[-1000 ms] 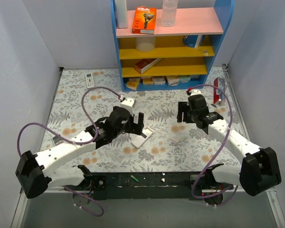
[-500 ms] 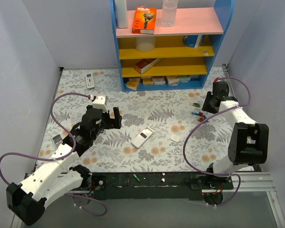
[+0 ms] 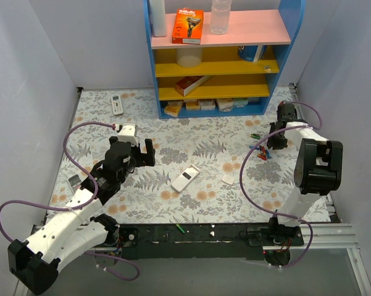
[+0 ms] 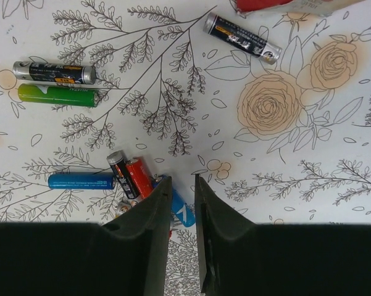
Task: Load the batteries into the remote control
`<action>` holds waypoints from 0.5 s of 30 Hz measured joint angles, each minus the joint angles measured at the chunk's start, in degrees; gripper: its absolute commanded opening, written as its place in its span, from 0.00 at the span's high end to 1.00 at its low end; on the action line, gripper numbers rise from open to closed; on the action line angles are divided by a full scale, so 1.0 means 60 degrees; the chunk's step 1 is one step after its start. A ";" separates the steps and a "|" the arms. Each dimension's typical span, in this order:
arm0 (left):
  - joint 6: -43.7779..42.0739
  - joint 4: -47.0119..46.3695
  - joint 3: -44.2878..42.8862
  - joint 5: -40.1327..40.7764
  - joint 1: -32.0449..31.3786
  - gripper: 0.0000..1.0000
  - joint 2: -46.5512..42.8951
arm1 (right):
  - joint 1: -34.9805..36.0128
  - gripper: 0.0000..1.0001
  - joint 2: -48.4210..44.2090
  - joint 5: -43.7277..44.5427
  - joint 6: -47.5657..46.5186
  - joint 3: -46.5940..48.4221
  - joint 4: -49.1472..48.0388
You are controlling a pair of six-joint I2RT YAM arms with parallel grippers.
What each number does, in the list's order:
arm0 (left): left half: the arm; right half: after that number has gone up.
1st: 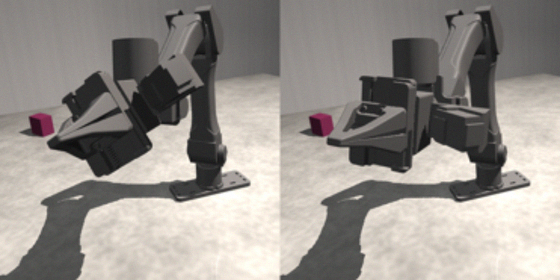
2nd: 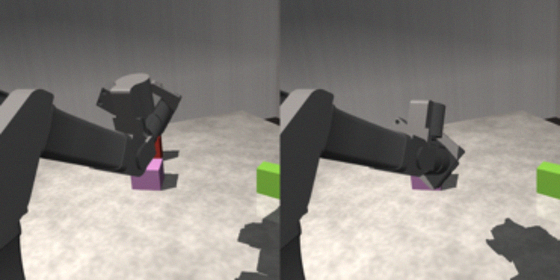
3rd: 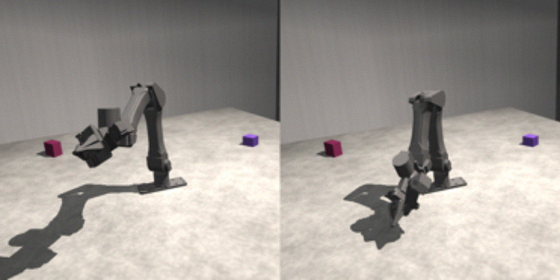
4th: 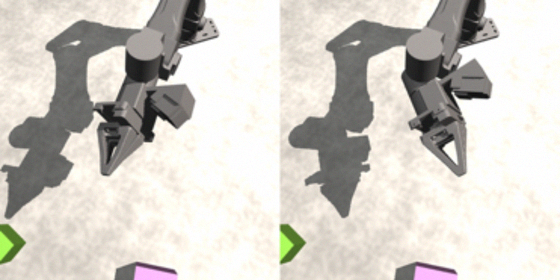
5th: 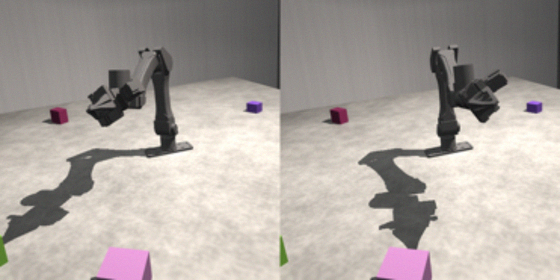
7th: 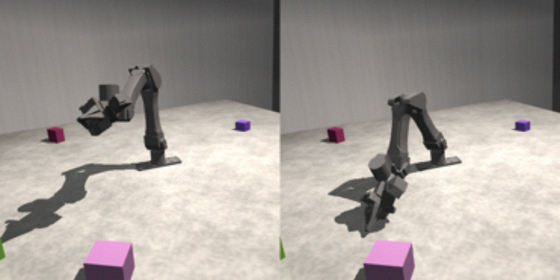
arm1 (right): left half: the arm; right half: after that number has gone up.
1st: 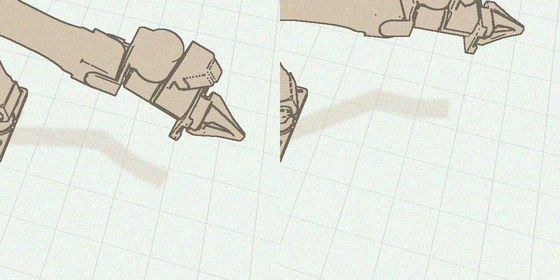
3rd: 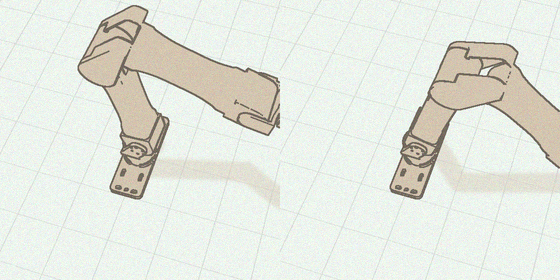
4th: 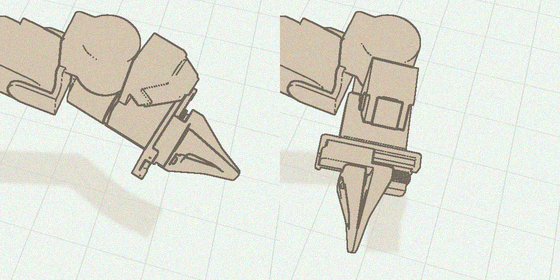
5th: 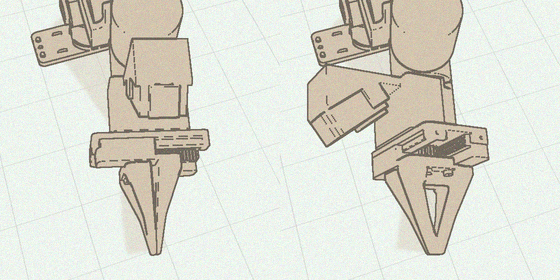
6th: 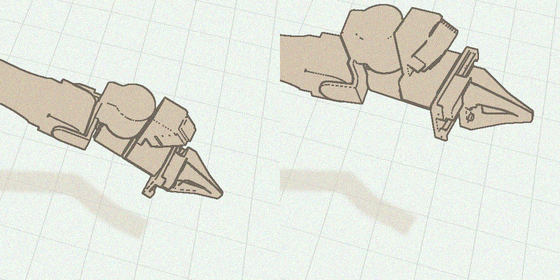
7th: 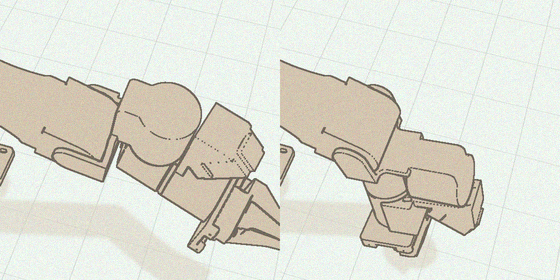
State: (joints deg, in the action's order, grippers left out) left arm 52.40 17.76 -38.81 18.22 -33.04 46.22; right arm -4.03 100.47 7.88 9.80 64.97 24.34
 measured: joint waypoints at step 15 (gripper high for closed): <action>-0.0036 -0.0040 0.0106 0.0007 0.0000 0.02 0.0004 | -0.0004 0.69 0.0353 -0.0586 -0.0426 0.0157 0.0204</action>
State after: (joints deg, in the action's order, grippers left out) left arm 52.18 17.52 -38.17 18.26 -33.04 46.24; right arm -4.05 102.59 4.36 7.25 65.91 25.56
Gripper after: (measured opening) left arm 0.981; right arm 0.305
